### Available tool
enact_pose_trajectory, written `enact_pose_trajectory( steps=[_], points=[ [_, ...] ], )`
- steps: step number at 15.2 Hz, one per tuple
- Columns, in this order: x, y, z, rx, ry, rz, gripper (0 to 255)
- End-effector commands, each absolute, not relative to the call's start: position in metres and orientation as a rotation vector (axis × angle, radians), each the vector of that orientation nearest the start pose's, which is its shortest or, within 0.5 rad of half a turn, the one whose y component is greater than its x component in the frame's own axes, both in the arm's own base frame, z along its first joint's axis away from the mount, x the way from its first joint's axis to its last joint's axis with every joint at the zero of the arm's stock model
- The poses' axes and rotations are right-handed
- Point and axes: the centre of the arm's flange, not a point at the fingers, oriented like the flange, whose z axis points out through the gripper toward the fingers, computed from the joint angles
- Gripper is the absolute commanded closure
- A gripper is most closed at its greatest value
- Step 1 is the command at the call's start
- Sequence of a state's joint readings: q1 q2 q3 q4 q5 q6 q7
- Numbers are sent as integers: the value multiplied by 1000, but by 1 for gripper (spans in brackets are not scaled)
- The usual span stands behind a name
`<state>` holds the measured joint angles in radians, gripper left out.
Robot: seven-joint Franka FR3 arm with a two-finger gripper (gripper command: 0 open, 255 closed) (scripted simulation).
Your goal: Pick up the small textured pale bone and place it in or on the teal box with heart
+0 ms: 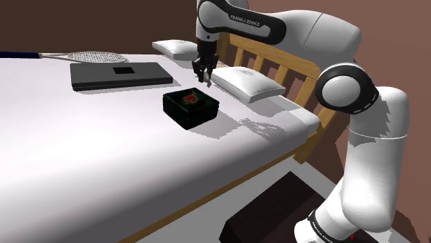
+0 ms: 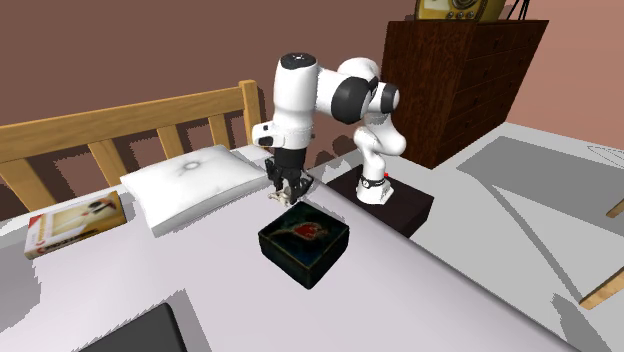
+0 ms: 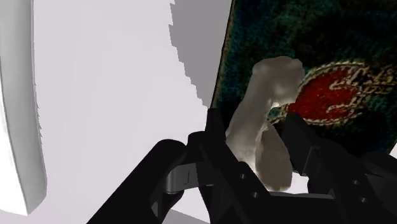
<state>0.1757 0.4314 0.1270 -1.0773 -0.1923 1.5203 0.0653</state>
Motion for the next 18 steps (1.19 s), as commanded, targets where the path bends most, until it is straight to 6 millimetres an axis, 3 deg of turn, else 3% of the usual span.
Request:
enact_pose_trajectory(
  steps=[1,3,16,18],
  points=[
    [652,188,588,-3257,-348,-63,255],
    [650,211,589,-3257,-348,-63,255],
    [650,211,518,-3257,-348,-63,255],
    [650,211,518,-3257,-348,-63,255]
  ],
)
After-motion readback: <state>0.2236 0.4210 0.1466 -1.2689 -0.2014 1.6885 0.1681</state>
